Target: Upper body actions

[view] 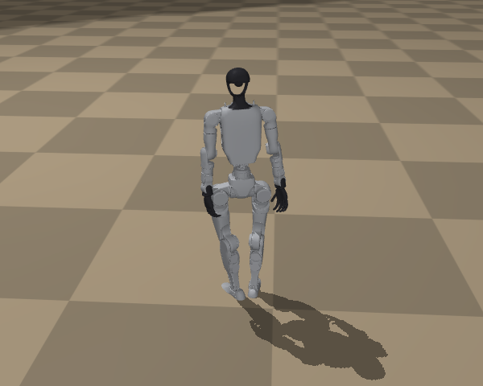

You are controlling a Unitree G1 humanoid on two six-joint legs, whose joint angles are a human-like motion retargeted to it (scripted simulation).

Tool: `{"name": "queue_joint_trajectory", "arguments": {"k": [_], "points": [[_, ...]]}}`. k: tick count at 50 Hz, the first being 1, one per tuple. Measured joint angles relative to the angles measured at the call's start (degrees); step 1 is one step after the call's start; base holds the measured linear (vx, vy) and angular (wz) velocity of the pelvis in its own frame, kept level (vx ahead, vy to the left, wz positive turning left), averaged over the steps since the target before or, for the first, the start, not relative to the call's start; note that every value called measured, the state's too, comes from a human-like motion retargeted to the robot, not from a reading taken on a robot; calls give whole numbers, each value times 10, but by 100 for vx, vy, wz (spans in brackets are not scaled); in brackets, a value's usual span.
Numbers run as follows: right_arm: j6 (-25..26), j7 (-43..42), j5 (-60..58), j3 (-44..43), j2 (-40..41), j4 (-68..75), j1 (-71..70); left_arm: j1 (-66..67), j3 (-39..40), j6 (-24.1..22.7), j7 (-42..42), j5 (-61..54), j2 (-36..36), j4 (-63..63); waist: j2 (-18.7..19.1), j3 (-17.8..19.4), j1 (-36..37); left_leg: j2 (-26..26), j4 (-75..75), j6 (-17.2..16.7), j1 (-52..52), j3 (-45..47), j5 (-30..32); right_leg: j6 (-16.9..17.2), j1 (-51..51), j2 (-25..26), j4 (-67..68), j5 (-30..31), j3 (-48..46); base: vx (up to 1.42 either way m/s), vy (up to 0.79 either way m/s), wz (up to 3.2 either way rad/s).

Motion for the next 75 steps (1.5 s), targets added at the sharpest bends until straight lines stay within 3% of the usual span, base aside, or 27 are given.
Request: {"name": "queue_joint_trajectory", "arguments": {"k": [7, 12, 17, 40, 75], "points": [[-1, 3, 3, 5, 1, 1, -2, 34, 1, -13, -13, 19, -16, 7, 5, -36, -4, -2, 1, -7, -2, -25, -6, -10, 25, 14, -50, 4, -30, 10, -3, 31], [-4, 14, 1, 1, 12, -7, -13, 32, -12, -3, -7, 17, -10, 38, 9, -29, 5, 4, -1, -12, 4, -22, -7, -11, 33, 18, -46, -4, -43, -2, -8, 11], [-2, 7, -17, 15, 11, -2, -8, 42, -5, 1, -16, 27, -10, 38, 17, -50, -7, 7, -2, -15, 1, -27, -11, -11, 29, 22, -47, -7, -43, 6, -1, 5], [19, 0, 1, -1, -4, 38, 0, 11, -21, -5, -1, 10, -2, -14, 25, -62, -19, 21, -3, -28, 4, -24, -13, -20, 29, 35, -45, -15, -43, 0, -2, -1], [-7, -65, -5, 2, -3, 31, 0, 35, -26, 9, -6, 30, -3, 14, 30, -78, -15, 16, 0, -23, -4, -37, -15, -17, 25, 25, -38, -14, -53, 0, 0, 0]]}}
